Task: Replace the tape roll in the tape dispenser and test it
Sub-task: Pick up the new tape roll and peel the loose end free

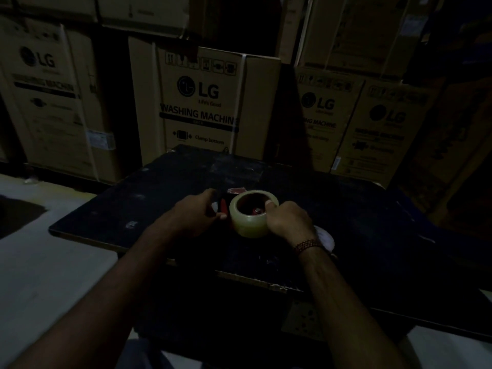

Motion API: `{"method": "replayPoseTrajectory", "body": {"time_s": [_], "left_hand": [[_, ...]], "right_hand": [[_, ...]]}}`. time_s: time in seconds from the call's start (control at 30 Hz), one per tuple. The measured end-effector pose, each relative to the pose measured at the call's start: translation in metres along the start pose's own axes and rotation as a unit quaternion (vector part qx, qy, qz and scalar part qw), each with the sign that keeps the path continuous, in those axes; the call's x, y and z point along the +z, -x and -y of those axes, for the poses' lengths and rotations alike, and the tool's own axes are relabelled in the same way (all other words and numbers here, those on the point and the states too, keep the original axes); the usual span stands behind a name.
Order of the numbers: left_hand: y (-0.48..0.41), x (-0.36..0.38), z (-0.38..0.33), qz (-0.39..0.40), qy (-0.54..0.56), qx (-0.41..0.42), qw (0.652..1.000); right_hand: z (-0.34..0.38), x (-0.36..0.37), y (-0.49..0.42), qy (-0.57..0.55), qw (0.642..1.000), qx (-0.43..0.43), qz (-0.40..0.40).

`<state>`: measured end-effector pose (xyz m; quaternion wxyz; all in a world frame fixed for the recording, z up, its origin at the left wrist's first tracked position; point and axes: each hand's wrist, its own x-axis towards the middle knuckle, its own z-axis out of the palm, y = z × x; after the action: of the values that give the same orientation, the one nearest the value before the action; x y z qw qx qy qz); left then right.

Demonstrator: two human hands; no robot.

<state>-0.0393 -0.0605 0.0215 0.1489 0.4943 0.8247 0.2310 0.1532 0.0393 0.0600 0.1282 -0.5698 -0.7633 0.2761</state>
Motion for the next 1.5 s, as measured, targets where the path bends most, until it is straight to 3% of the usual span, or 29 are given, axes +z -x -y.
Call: {"method": "replayPoseTrajectory", "body": {"time_s": [0.1,0.23,0.47,0.6,0.83,1.2,1.5], "left_hand": [[-0.001,0.004,-0.005,-0.035,-0.052,0.006,0.998],[0.001,0.022,-0.032,-0.099,-0.002,0.075,0.992],[-0.002,0.045,-0.039,-0.088,0.043,0.135,0.986],[-0.002,0.045,-0.034,-0.084,0.036,0.136,0.987],[0.005,0.039,-0.038,-0.084,0.055,0.126,0.987],[-0.006,0.042,-0.040,-0.015,-0.077,0.098,0.992],[-0.006,0.047,-0.042,-0.012,-0.122,0.082,0.989]], "right_hand": [[-0.002,0.005,-0.002,-0.012,1.000,0.000,0.018],[-0.006,0.006,-0.006,-0.034,0.999,0.006,0.042],[-0.014,0.004,-0.014,-0.028,0.999,-0.006,0.042],[-0.022,0.008,-0.017,-0.020,0.999,-0.014,-0.024],[-0.031,0.021,-0.028,-0.094,0.995,-0.006,-0.043],[-0.036,0.013,-0.039,-0.130,0.991,0.003,0.029],[-0.040,0.020,-0.044,-0.108,0.993,0.015,0.049]]}}
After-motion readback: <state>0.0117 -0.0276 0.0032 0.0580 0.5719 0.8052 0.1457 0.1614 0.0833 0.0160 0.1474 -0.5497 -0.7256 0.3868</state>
